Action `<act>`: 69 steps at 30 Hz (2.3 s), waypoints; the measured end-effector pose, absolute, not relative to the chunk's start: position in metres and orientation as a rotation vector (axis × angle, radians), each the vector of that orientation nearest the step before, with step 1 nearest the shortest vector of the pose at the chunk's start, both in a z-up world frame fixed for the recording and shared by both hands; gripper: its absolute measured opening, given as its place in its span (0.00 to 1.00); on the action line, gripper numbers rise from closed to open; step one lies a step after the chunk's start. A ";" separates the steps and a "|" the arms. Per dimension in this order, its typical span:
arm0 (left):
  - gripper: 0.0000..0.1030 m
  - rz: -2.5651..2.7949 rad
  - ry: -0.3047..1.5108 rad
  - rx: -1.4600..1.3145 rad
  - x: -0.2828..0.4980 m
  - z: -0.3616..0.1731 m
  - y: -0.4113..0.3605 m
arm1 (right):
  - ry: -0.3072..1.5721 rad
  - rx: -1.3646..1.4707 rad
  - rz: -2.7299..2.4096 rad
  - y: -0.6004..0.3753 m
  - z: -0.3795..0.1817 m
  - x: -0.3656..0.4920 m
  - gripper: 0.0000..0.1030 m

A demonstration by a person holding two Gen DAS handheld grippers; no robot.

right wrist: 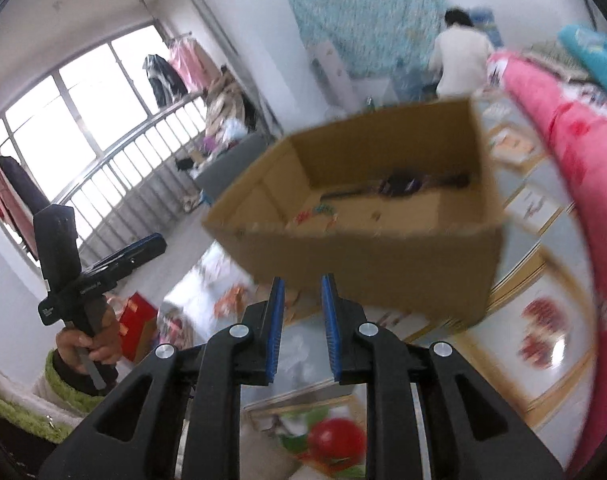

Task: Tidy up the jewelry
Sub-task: 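Move the left gripper to the pink-orange bracelet while the right gripper approaches the gold bow charm, then grasp the pink-orange bead bracelet with the left gripper while the right gripper grasps the gold bow charm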

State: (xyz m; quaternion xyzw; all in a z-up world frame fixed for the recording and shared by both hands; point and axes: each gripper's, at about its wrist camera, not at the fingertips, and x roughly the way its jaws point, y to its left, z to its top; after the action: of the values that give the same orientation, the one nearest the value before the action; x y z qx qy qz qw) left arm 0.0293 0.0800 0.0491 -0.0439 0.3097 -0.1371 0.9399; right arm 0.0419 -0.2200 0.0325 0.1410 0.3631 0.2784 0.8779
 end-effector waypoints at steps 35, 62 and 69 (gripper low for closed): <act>0.67 -0.320 0.828 0.071 0.009 -0.040 0.035 | 0.829 -0.221 0.624 -0.097 -0.031 0.076 0.19; 0.74 -0.188 0.985 0.101 0.023 -0.037 0.010 | 0.893 -0.001 0.415 -0.174 -0.031 0.047 0.19; 0.74 -0.171 1.004 0.094 0.026 -0.034 0.002 | 0.901 0.024 0.408 -0.176 -0.032 0.047 0.19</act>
State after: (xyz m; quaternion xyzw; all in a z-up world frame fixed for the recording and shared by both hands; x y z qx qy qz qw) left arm 0.0262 0.0016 -0.0345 0.0449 0.4803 -0.0818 0.8721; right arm 0.0473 -0.1761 -0.0321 0.0117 0.4324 0.1960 0.8800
